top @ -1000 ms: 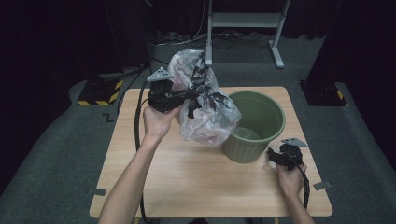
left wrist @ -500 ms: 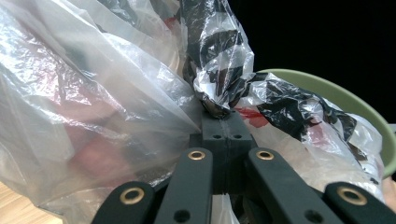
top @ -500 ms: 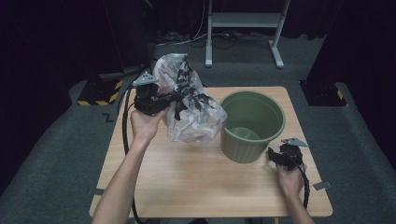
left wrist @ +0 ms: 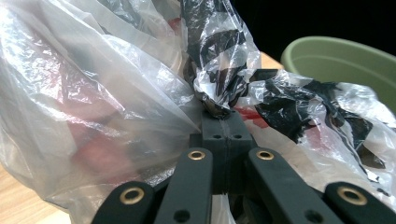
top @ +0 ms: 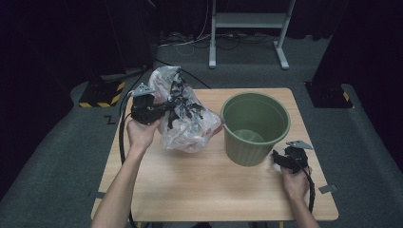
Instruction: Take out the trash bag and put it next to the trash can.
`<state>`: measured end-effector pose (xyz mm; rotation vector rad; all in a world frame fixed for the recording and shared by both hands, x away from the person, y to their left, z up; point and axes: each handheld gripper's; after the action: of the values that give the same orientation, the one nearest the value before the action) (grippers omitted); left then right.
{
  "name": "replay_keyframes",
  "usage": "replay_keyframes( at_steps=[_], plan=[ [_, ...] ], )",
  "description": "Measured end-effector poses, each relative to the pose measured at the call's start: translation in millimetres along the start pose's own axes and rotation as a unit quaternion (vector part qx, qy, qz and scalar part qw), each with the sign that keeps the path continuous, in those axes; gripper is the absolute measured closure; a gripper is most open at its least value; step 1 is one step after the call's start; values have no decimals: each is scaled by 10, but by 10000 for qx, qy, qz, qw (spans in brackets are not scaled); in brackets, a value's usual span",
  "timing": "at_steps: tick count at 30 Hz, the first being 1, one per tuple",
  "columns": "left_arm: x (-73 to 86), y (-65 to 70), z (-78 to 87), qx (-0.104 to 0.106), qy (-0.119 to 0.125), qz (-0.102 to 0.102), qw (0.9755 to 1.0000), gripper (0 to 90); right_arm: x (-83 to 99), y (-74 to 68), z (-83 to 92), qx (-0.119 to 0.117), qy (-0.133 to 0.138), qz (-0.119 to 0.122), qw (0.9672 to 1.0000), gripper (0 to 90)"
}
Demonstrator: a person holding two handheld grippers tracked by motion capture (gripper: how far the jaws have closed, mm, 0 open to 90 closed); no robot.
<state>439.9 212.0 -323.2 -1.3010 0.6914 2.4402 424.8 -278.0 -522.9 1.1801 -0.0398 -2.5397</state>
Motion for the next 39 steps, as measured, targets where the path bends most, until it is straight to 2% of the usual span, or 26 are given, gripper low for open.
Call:
replay_keyframes(
  at_steps=[11,14,19,28,32,39],
  plan=[
    [164,-119,-100,-162,-176,83,9997,900,0,1,0,-15,-13,-31,10000,312],
    [224,-162,-135,-199,-209,187,9994,900,0,3,0,-17,-13,-35,10000,313],
    [280,-198,-192,-234,-274,225,9991,900,0,2,0,-21,-12,-36,10000,313],
    [421,-227,-415,-228,-429,290,9984,898,0,3,0,-20,-14,-38,10000,313],
    [477,-239,-486,-233,-424,340,9982,897,0,5,-1,-19,-10,-27,10000,313],
    [571,-242,-645,-265,-530,311,9978,892,0,3,0,-22,-13,-38,10000,314]
  ],
)
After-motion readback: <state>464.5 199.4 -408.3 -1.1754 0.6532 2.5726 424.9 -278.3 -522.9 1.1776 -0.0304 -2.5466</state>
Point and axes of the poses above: each handheld gripper's, and its own axes: z roughly backward along the jaws, x roughly out of its underside, y roughly to its right, and after that the axes turned 9 degrees about z, right-handed
